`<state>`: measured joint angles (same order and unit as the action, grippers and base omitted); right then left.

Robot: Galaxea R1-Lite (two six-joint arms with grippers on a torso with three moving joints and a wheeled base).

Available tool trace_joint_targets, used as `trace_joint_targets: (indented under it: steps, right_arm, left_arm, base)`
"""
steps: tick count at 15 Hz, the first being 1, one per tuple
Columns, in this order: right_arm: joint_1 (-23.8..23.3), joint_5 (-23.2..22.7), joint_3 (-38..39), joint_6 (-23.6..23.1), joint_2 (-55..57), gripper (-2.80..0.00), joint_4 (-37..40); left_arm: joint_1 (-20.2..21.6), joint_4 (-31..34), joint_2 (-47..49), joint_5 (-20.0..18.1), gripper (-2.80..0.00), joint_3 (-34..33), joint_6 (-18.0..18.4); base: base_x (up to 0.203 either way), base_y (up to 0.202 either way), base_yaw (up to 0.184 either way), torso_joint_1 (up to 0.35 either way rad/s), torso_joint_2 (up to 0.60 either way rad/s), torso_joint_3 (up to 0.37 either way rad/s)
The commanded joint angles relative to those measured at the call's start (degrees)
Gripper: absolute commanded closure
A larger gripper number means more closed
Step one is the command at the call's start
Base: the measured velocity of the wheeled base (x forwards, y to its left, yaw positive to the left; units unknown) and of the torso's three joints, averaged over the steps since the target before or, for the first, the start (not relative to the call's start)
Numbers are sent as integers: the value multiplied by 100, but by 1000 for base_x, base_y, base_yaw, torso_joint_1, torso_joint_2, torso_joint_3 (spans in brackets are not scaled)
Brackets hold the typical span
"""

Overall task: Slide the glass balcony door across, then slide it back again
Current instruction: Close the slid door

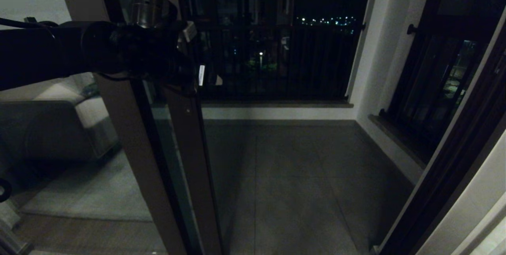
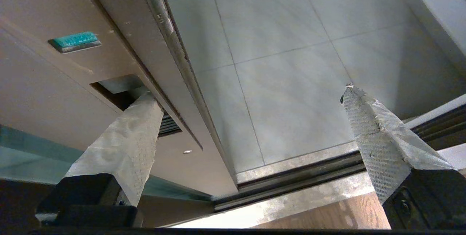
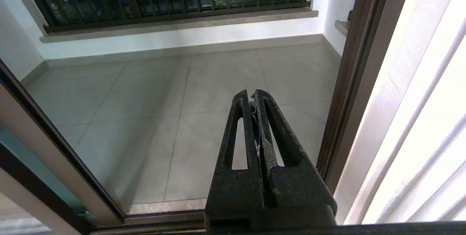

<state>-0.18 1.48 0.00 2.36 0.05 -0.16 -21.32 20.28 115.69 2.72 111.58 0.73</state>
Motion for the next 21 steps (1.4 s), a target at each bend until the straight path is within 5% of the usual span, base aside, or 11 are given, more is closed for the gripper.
trace_joint_targets:
  steps: [1,21]
  right_arm:
    - [1,2,0,1,4,0,-2]
    - [1,2,0,1,4,0,-2]
  left_arm:
    - [-82,-33,67,-8,-280,4,-3]
    - [-625,-494,367,168,-280,66,15]
  base:
    - [0,0,0,0,0,0]
    - [0,0,0,0,0,0]
